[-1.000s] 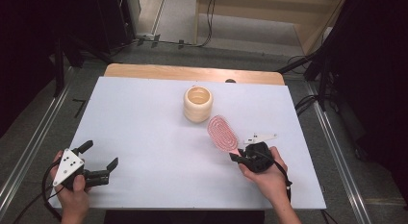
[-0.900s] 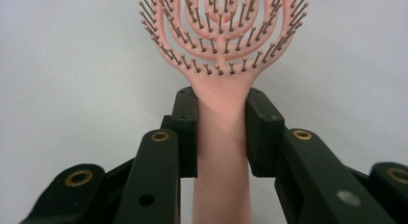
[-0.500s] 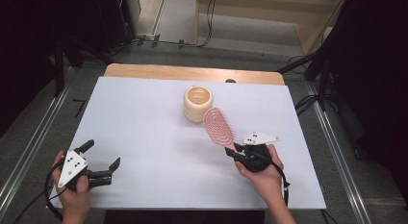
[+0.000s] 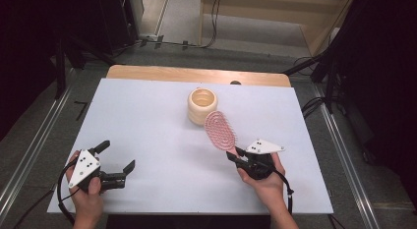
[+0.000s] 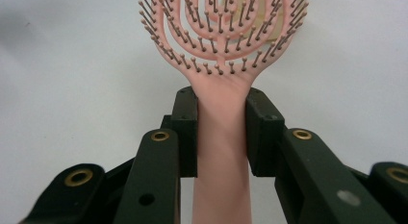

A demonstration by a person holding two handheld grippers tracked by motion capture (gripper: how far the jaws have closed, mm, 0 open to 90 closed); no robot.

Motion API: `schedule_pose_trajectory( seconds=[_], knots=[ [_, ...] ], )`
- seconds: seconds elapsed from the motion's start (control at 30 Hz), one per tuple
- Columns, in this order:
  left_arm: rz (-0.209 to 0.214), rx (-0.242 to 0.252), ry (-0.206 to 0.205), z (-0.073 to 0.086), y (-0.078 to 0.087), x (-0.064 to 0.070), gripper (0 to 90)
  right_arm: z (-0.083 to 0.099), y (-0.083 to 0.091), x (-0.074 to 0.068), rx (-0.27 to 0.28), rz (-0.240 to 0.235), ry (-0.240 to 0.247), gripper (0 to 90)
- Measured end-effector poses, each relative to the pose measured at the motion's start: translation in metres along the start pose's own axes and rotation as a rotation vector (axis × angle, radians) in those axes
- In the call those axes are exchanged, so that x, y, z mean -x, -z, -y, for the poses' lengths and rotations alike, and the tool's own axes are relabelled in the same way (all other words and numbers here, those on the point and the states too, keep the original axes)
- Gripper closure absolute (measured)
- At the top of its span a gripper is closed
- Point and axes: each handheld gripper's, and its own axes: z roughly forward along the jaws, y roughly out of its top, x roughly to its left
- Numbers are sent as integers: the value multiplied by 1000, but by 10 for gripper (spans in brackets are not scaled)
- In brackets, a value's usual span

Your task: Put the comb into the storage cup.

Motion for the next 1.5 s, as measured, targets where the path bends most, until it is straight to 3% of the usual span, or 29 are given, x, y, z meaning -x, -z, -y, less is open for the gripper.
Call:
schedule_pose_trajectory(
  seconds=[1.0, 1.5],
  knots=[
    [188, 22, -25, -48, -59, 57, 0, -1, 2, -18, 110, -35, 77, 676],
    [300, 30, 7, -65, -89, 79, 0, -1, 4, -28, 147, -47, 120, 676]
  ],
)
